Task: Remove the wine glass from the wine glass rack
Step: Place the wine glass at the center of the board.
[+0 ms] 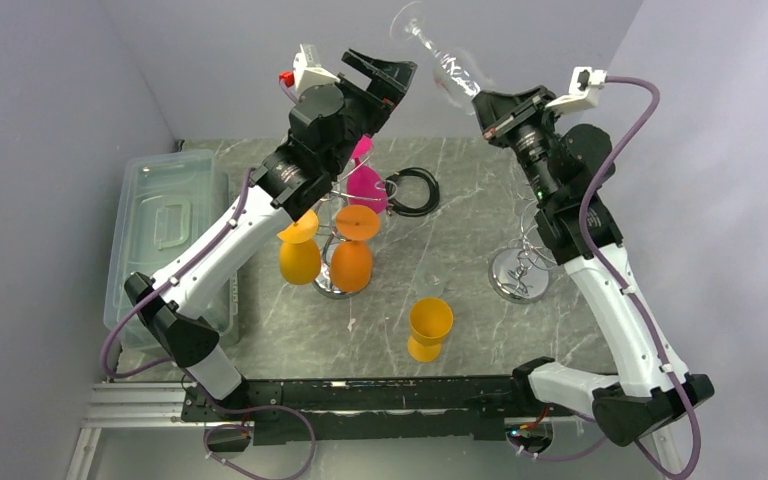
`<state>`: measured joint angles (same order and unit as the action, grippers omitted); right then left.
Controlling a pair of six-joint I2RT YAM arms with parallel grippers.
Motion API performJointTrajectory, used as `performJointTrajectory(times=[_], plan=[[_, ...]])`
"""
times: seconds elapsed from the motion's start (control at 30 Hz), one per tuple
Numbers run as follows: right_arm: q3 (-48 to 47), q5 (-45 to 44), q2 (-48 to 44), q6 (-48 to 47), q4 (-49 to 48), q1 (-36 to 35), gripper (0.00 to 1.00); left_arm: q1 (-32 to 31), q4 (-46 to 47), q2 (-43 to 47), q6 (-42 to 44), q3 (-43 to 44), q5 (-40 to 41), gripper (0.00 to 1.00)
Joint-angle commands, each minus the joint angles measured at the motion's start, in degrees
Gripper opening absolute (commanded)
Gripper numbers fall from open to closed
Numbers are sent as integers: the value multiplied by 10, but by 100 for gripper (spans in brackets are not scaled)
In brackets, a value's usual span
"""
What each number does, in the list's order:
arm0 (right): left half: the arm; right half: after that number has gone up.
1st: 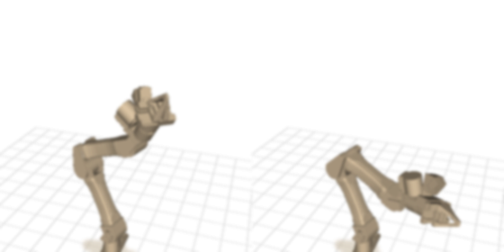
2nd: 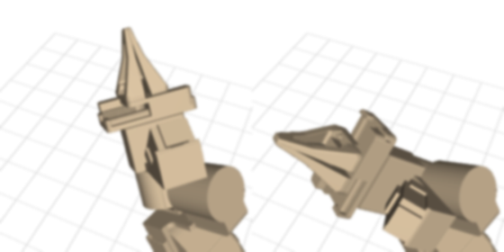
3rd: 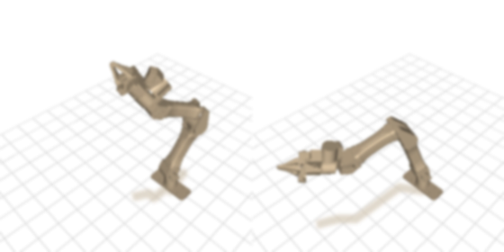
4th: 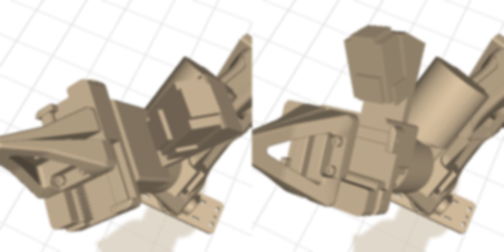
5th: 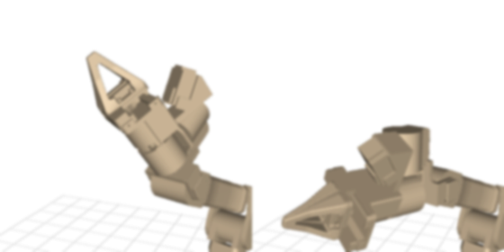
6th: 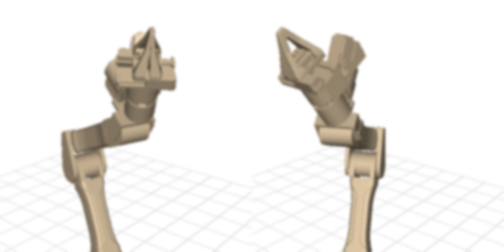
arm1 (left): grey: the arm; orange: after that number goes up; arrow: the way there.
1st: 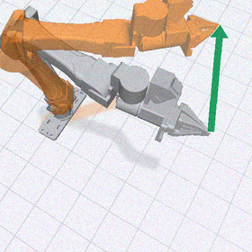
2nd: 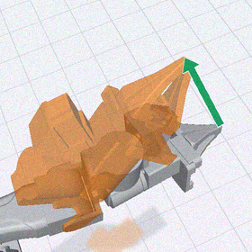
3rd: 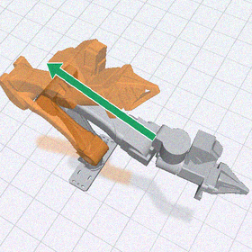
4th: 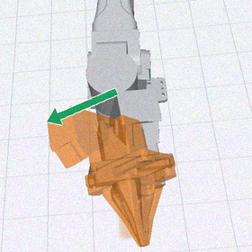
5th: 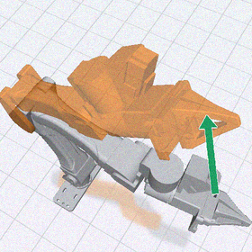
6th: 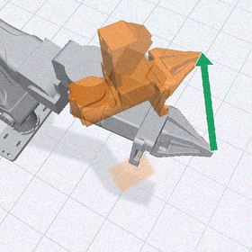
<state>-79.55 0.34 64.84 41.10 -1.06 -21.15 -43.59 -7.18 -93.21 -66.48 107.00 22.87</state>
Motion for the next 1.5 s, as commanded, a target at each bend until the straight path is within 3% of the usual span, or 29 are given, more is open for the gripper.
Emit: performJointTrajectory(times=[0.0, 0.27, 0.47, 0.73, 1.17, 1.47], plan=[[-88, -72, 26, -31, 62, 0, 0, -1, -16, 17, 76, 58, -28, 99], [-206, -103, 96, -58, 242, 1, 0, -2, -60, 33, 228, 98, -70, 99], [-280, -124, 130, -80, 383, 1, 0, -2, -69, 86, 361, 67, -92, 99], [-368, -121, 183, -120, 579, 1, 0, -3, -88, 161, 475, 15, -134, 99], [-411, -153, 265, -167, 716, 1, 0, -3, -156, 251, 536, -62, -135, 99], [-411, -185, 345, -189, 737, 3, 0, -3, -186, 286, 567, -92, -107, 99]])
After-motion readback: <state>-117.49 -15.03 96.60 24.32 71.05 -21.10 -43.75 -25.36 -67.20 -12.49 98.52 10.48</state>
